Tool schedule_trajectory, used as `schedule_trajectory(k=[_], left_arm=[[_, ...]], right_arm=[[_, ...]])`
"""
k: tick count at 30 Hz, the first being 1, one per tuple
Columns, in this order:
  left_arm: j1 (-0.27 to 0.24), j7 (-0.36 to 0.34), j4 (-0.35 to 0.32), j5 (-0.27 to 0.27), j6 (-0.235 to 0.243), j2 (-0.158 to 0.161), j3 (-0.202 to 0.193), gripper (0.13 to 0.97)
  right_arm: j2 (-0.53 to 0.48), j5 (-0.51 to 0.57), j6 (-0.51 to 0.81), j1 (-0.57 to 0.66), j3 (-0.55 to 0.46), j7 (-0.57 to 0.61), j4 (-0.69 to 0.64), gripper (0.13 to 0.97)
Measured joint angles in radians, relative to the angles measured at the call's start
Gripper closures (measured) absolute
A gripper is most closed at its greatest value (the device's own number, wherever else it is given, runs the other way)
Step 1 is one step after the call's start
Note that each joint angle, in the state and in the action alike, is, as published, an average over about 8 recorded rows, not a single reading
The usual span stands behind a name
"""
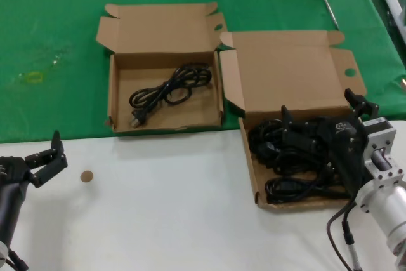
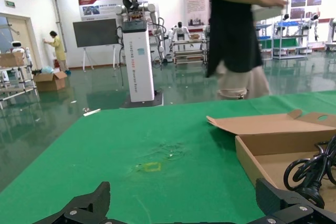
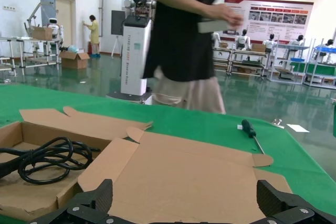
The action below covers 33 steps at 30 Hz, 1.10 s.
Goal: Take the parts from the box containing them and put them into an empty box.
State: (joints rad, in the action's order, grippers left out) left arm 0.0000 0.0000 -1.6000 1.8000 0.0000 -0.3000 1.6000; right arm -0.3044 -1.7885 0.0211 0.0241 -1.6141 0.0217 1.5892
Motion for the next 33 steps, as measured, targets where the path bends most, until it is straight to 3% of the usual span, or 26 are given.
schedule_trajectory(k=[33], left_arm=[[0.000,0.000,0.000,0.000,0.000,0.000,0.000,0.132]], right_arm=[[0.000,0.000,0.000,0.000,0.000,0.000,0.000,0.129]])
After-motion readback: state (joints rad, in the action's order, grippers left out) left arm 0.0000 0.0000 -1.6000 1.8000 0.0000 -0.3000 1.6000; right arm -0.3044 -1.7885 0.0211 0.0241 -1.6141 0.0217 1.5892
